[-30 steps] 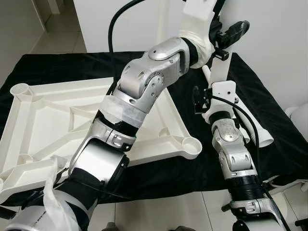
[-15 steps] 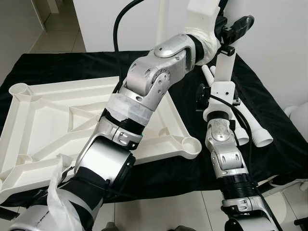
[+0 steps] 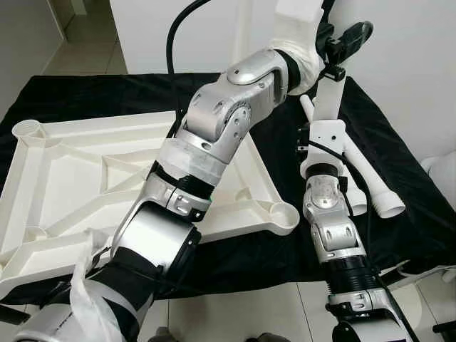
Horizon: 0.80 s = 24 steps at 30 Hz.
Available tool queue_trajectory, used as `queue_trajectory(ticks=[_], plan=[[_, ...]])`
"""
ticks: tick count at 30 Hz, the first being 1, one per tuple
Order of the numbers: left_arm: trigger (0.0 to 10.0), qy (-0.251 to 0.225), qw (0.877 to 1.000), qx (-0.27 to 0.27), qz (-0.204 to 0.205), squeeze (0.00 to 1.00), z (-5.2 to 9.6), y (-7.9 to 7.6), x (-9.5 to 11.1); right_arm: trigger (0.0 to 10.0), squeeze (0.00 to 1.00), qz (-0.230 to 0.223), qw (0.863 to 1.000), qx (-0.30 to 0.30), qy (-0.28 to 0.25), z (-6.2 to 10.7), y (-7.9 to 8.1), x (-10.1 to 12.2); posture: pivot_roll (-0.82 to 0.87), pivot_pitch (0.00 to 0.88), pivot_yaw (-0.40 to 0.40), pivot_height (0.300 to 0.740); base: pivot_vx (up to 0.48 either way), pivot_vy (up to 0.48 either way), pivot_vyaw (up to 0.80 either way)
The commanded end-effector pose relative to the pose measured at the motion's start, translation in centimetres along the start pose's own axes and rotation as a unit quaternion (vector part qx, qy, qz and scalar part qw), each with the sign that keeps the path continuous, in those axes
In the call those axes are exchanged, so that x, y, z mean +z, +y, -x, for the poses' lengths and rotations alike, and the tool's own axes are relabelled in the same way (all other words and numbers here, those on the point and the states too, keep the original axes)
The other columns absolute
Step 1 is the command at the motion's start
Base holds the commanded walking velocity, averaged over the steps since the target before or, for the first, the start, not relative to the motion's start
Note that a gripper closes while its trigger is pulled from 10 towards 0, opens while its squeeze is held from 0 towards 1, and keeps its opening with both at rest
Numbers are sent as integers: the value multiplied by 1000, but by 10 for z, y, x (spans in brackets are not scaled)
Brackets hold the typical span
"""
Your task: Building children table
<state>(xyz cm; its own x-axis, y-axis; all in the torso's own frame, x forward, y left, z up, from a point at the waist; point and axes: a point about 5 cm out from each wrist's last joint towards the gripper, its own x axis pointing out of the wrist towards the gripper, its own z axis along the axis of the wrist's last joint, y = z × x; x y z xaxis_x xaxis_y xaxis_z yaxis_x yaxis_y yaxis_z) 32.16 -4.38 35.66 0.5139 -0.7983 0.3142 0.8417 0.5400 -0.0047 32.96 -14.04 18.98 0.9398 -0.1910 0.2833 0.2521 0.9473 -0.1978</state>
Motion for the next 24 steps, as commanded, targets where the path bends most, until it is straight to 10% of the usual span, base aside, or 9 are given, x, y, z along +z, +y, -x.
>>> queue_trajectory(ticks=[1, 9, 10, 11, 24], plan=[[10000, -23, 1000, -13, -11, 0, -3, -7, 12, 0, 0, -3, 1000, -1, 0, -1, 2, 0, -10, 0, -37, 740, 0, 0, 0], [10000, -34, 999, -24, -23, 0, -3, -9, 14, 0, 0, -8, 1000, -16, 4, -2, -2, -1, -11, 0, -39, 740, 0, 0, 0], [10000, -44, 998, -31, -34, 0, -3, -10, 16, 10000, 0, -9, 1000, -19, 5, -2, -3, -2, -11, 0, -39, 740, 0, 0, 0], [10000, -50, 998, -37, -23, 941, -3, -10, 16, 10000, 0, -11, 1000, -21, 7, -2, -4, -2, -10, 0, -40, 740, 0, 0, 0], [10000, -38, 997, -62, -22, 1000, 1, -13, 11, 10000, 0, -33, 999, -29, 19, -2, -5, -5, -6, 0, -45, 740, 0, 0, 0]])
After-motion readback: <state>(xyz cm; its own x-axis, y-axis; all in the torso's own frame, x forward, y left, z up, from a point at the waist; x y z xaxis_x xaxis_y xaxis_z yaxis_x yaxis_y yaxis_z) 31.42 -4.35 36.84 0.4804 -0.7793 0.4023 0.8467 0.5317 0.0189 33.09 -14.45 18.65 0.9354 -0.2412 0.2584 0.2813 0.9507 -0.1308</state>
